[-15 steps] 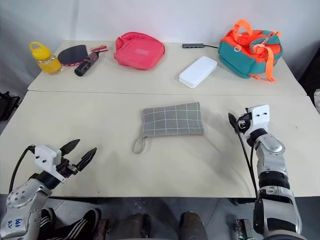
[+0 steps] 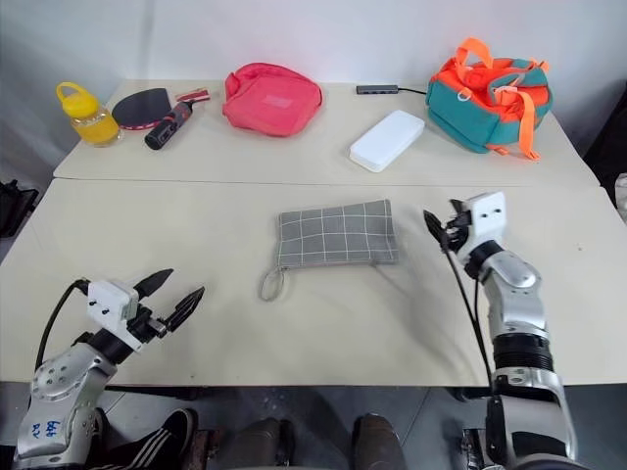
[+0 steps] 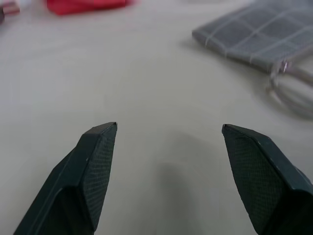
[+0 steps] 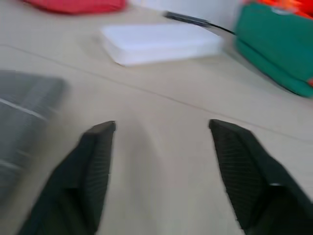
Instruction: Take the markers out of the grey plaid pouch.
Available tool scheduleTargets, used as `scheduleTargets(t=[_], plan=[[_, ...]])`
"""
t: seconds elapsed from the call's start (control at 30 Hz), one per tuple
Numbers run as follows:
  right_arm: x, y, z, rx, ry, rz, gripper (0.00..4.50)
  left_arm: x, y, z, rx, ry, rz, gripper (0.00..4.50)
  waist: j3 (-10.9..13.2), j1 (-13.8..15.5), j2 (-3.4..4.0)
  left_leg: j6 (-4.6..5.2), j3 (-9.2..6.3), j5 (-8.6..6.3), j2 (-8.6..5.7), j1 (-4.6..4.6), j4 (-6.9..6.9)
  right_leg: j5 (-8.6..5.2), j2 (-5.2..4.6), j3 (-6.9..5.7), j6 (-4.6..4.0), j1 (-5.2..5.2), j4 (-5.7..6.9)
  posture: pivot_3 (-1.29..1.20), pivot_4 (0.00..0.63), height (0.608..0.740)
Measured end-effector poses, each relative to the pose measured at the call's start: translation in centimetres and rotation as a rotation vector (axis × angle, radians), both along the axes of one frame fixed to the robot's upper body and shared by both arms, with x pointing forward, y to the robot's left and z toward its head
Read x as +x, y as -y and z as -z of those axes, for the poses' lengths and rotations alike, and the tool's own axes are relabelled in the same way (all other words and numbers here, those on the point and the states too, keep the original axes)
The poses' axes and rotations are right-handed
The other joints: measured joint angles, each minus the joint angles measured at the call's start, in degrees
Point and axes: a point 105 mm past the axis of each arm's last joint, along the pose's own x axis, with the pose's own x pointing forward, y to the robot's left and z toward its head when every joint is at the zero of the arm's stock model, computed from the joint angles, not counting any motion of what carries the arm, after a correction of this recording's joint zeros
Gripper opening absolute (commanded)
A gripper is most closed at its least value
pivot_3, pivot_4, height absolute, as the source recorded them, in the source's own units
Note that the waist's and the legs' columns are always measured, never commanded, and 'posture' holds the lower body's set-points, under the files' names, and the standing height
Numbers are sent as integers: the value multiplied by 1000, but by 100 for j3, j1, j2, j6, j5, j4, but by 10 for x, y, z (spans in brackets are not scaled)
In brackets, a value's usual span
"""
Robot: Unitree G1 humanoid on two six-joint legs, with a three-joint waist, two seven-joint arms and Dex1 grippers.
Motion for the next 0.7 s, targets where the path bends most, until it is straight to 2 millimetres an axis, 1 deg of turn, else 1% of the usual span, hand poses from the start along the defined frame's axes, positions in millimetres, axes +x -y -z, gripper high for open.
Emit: scheduleTargets(t=[0.07,0.17,0.2,0.27,0.33,0.43,0.5,0.57,0.7], plan=[[1,-27,-1,8,3,-71,1309,8,-1,-3,20,15,3,3659,0,3,0,0,0,0,-1,0,1,0,0,-1,0,-1,1,0,150,740],[4,-52,-3,22,7,-133,200,21,1,-4,43,30,14,3659,0,4,0,1,0,0,-3,-3,1,0,-1,-2,0,-3,3,0,150,740],[5,-59,-5,21,13,-149,26,24,3,-4,55,35,23,3659,0,11,0,1,-2,0,-5,-4,1,1,-2,-5,1,-4,4,0,150,740],[8,-69,-8,5,22,-170,26,29,8,-2,90,42,47,3659,0,17,0,2,-6,0,-6,-6,-1,1,-2,-10,3,-3,3,0,150,740],[14,-71,-3,-26,10,-150,26,33,16,0,119,47,75,3659,0,15,0,2,-6,0,-7,-6,-2,2,-2,-16,4,-3,1,0,150,740],[24,-60,15,-61,-47,-61,26,38,27,4,171,58,123,3659,0,11,0,1,-6,0,-7,-8,-1,2,-1,-21,4,-5,2,0,150,740],[27,-53,27,-90,-80,-23,26,45,33,5,199,66,146,3659,0,10,0,1,-6,0,-7,-8,1,2,1,-23,4,-5,4,0,150,740],[29,-50,30,-113,-90,-16,26,57,40,3,229,89,168,3659,0,8,0,0,-5,2,-6,-8,9,2,6,-23,4,-2,7,0,150,740],[27,-53,33,-136,-89,-43,26,83,61,-6,334,162,225,3659,-1,10,-1,6,-4,8,-10,-7,16,3,10,-26,5,1,11,0,150,740]])
